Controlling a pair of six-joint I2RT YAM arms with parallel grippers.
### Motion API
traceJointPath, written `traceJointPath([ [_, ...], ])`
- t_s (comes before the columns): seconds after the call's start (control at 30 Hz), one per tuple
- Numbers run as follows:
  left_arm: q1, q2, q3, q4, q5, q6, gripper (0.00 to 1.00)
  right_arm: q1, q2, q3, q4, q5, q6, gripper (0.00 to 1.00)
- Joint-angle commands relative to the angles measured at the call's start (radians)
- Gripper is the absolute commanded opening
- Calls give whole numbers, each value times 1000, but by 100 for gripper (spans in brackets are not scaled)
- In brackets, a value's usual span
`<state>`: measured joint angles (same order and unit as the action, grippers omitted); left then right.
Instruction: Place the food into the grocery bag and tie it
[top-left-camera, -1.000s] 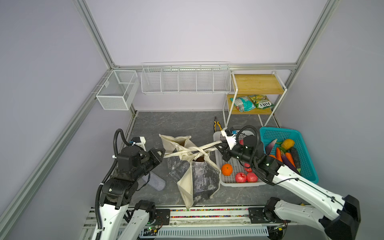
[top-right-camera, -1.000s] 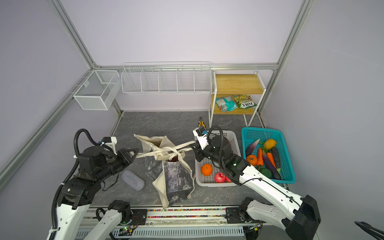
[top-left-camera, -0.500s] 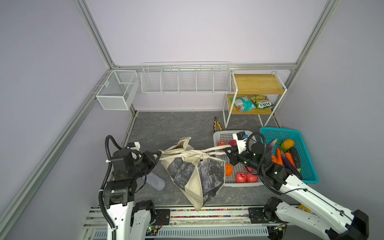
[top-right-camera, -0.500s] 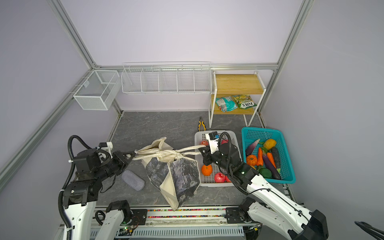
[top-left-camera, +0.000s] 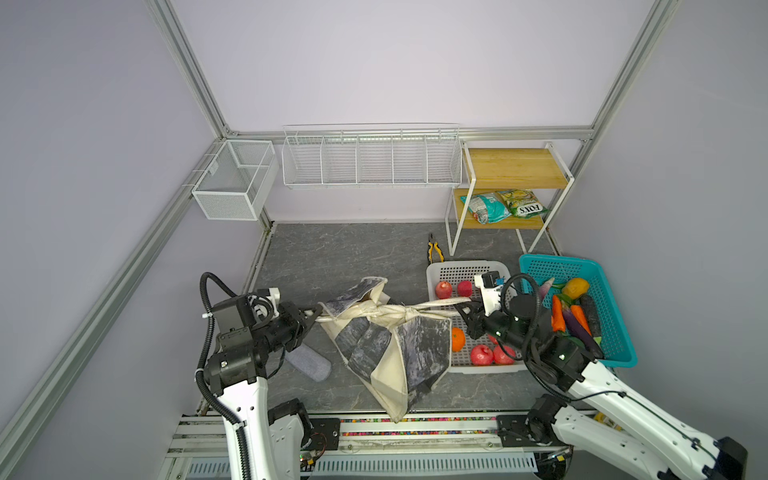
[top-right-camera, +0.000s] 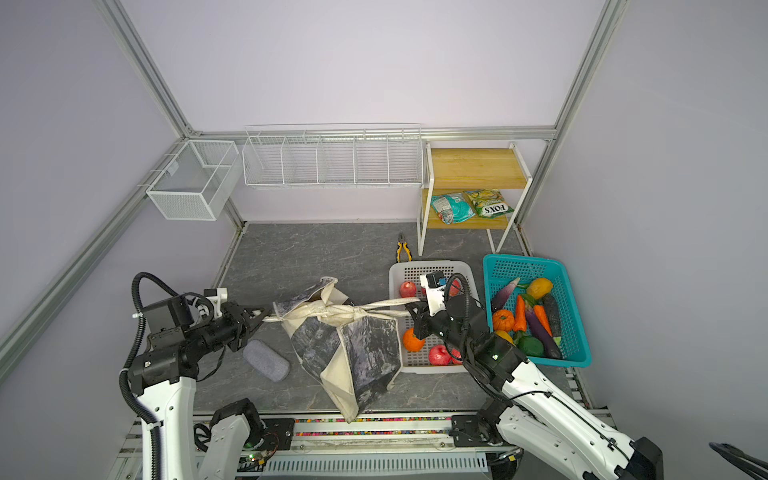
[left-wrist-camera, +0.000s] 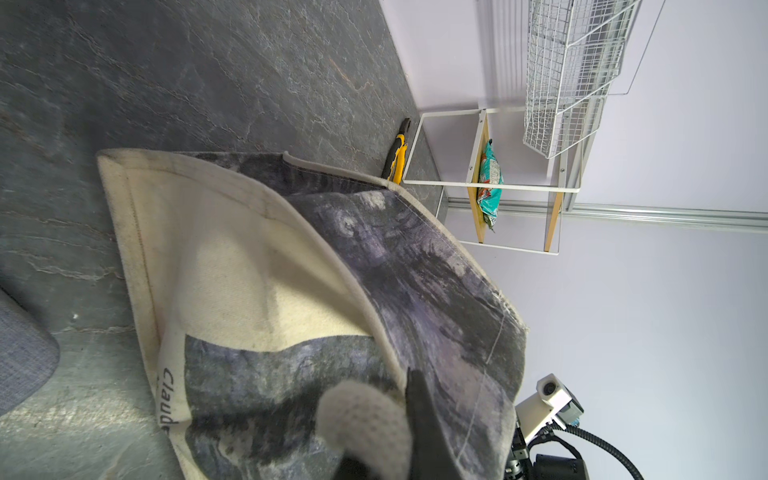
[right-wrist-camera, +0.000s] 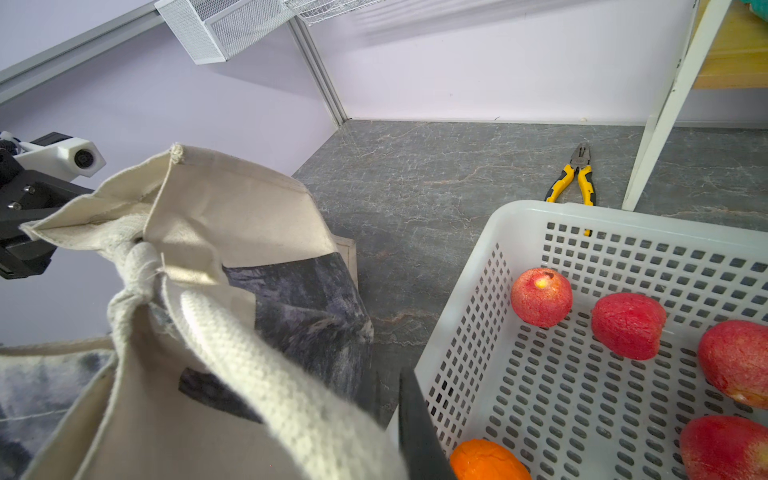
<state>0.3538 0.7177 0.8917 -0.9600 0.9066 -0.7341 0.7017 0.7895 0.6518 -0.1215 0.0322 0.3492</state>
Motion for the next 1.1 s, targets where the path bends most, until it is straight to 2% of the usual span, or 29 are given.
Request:
traceJointPath([
  [0.0, 127, 31, 49, 126, -460, 88, 0, -158, -71, -25, -172, 582, 40, 7],
  [0.1, 128, 47, 70, 107, -492, 96, 0, -161, -87, -34, -186, 598, 45, 7],
  [0.47, 136, 55, 55, 137, -464, 78, 0, -172, -103, -52, -210, 579, 57, 7],
  [0.57, 136, 41, 41, 160, -411, 63, 0, -171, -108, -61, -158, 513, 39, 7],
  [0.67, 135, 11, 3, 238, -298, 21, 0, -159, -102, -72, -71, 399, 6, 7],
  [0.8, 97, -27, -4, 279, -241, -27, 0, -104, -63, -62, 20, 284, -39, 7],
  [0.9, 50, -62, 1, 270, -227, -46, 0, -29, -28, -51, 72, 266, -78, 7],
  [1.07, 8, -84, -39, 268, -132, -78, 0, 81, 48, -6, 113, 258, -114, 7],
])
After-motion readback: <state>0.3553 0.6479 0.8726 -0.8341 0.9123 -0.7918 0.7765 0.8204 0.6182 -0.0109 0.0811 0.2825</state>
